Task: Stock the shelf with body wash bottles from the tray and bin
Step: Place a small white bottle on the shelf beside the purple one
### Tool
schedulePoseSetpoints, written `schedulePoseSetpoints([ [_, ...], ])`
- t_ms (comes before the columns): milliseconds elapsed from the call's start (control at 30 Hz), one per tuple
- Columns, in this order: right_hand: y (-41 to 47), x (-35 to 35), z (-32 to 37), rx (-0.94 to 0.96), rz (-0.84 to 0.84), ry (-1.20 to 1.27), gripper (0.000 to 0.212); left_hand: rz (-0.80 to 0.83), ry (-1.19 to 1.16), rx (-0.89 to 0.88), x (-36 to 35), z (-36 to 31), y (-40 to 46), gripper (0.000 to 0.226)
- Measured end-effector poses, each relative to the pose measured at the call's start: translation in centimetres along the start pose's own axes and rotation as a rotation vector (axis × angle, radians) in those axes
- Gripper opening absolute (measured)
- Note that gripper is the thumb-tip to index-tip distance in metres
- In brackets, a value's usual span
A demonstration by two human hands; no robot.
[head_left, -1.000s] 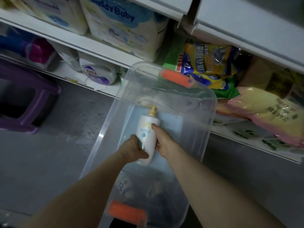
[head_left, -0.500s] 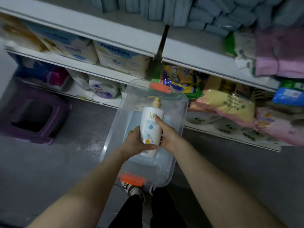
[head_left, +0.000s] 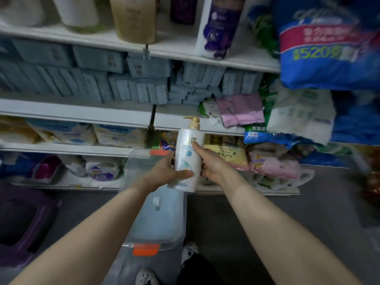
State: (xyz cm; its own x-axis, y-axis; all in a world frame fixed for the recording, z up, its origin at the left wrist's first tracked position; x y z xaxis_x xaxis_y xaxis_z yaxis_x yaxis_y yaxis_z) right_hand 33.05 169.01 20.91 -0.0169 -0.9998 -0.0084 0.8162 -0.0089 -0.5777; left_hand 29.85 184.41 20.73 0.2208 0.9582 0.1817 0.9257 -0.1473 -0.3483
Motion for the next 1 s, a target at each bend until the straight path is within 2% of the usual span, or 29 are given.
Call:
schedulePoseSetpoints([
  [67, -1.6, 1.7, 2.7, 0.085, -0.044, -0.016, 0.053, 0.024, -0.002, -0.075, -0.7, -3.2, 0.1, 0.064],
  [233, -6.2, 5.5, 10.3, 0.287, -0.148, -0.056, 0.039, 0.067, 0.003, -0.228, -2.6, -11.2, 0.8, 0.073],
  [367, -9.5, 8.4, 15.9, 0.403, -0.228, -0.103, 0.039, 0.08, 0.016, -0.331, -4.3, -17.8, 0.7, 0.071],
  [500, -11.4, 10.5, 21.3, 0.488, -0.292, -0.106, 0.046, 0.084, -0.014, -0.433, -5.6, -23.5, 0.9, 0.056],
  [700, -11.1, 12.4, 28.3, 0.599, -0.309, -0.132, 0.043, 0.016, -0.001, -0.509, -6.1, -29.8, 4.0, 0.078],
  [867, -8.0, 13.3, 32.9, 0.635, -0.279, -0.108, 0.034, -0.101, -0.039, -0.539, -6.6, -32.9, 7.6, 0.071],
  [1000, -4.8, 13.8, 36.3, 0.692, -0.286, -0.11, 0.045, -0.266, 0.029, -0.566, -7.1, -35.3, 11.3, 0.083],
])
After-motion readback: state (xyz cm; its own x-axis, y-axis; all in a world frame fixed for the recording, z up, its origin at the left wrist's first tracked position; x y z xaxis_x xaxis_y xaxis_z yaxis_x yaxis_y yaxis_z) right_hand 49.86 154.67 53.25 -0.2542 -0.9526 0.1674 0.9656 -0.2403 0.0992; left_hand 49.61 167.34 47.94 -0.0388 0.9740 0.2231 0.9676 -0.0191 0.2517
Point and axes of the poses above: each hand's wrist, its own y-axis towards the middle knuckle, its own x-axis out of the back of the hand, z = x × y, the point moved 4 cm from there along y, towards the middle knuckle, and after that the axes turned 7 degrees about -z, right-handed, at the moved point
